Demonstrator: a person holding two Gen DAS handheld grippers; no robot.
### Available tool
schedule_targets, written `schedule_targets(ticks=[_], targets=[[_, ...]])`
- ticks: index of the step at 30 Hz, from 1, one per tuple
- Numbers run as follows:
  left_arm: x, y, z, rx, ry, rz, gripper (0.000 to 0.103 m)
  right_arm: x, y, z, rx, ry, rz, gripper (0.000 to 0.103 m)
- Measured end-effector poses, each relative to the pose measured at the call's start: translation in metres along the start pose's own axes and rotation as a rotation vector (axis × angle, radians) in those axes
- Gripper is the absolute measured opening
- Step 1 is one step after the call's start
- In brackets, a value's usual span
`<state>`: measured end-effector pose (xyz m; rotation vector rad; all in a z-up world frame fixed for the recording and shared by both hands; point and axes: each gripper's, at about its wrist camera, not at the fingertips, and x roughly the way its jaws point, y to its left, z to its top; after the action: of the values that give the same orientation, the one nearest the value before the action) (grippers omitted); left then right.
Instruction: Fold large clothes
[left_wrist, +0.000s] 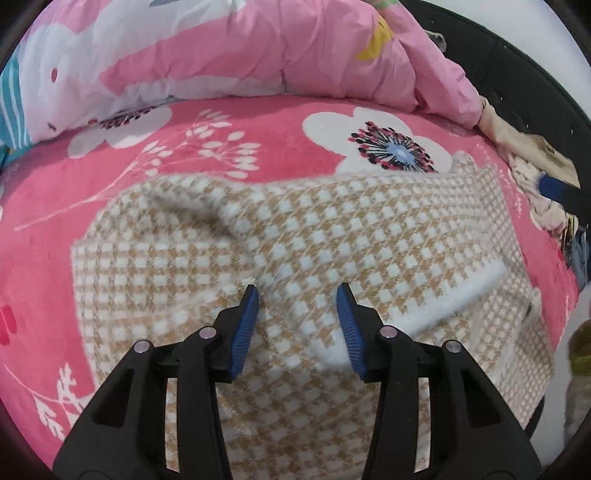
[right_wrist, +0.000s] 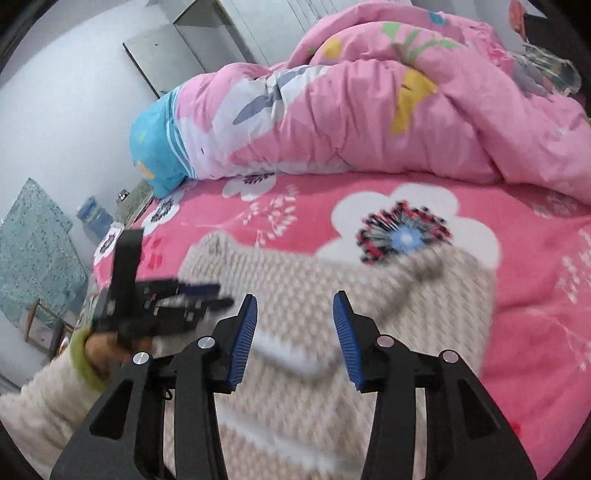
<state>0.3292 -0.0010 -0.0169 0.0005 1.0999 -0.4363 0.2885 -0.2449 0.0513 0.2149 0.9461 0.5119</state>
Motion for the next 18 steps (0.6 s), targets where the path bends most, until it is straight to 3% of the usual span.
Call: schedule_targets(ticks=[4, 7, 11, 14, 16, 18], targets=[[-0.003, 0.003, -0.003, -0.008, -0.015, -0.004, 0.043, 0.073, 0.017, -0.007, -0.057, 0.084, 0.015, 0.041], [-0.013, 0.007, 0.001, -0.012, -0.057, 0.029, 0.042, 0.110, 0.017, -0.036, -0.105, 0.139, -0.065, 0.042], [-0.029, 0.002, 0.022, 0.000, -0.153, 0.010, 0.041, 0.105, 0.024, -0.038, -0.118, 0.118, -0.089, 0.042], [-0.016, -0.018, 0.036, 0.039, -0.141, -0.010, 0.041, 0.098, 0.031, -0.031, -0.131, 0.120, -0.110, 0.042], [0.006, -0.032, 0.035, 0.104, -0.081, 0.070, 0.042, 0.082, 0.030, -0.024, -0.115, 0.063, -0.123, 0.041], [0.022, -0.043, 0.024, 0.193, -0.073, 0.183, 0.044, 0.070, 0.016, -0.022, -0.098, 0.019, -0.173, 0.041]])
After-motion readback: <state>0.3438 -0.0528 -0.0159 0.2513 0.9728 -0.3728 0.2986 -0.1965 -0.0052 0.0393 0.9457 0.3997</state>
